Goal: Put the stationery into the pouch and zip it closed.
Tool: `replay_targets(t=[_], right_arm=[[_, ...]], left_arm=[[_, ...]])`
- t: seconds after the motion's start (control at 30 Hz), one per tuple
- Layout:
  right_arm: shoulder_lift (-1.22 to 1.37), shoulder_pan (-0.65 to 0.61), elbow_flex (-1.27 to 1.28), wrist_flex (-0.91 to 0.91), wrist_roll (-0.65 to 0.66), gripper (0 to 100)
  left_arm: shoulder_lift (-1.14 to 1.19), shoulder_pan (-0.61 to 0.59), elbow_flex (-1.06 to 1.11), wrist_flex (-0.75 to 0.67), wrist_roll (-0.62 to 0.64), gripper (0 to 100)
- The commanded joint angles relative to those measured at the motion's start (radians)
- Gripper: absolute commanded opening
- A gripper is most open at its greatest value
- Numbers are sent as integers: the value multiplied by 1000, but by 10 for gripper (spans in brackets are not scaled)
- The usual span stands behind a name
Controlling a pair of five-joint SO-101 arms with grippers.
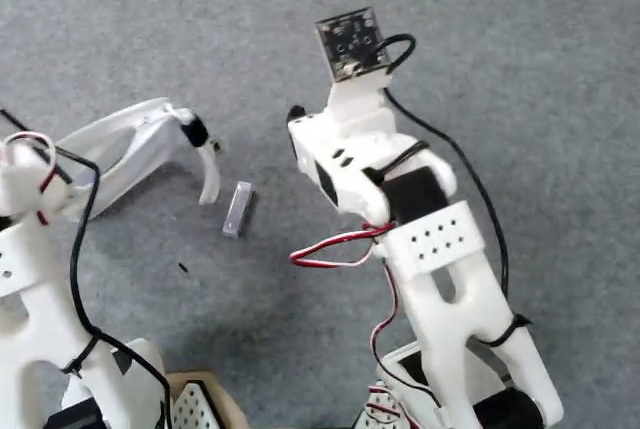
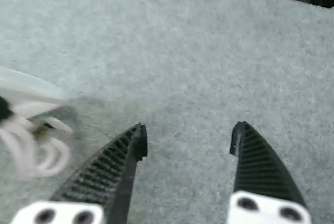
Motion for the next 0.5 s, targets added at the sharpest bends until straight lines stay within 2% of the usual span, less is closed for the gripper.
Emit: replay_targets(t=[0.0,0.2,0.47], right_arm=[[-2,-34,30,-78,-21,263],[183,-104,-67,-34,-163,263],[544,-170,-378,158,-384,265]], left_arm=[[-18,-77,-61,-6,31,28],[-18,-156,-51,-3,32,28],[-18,-188,-50,3,29,28]])
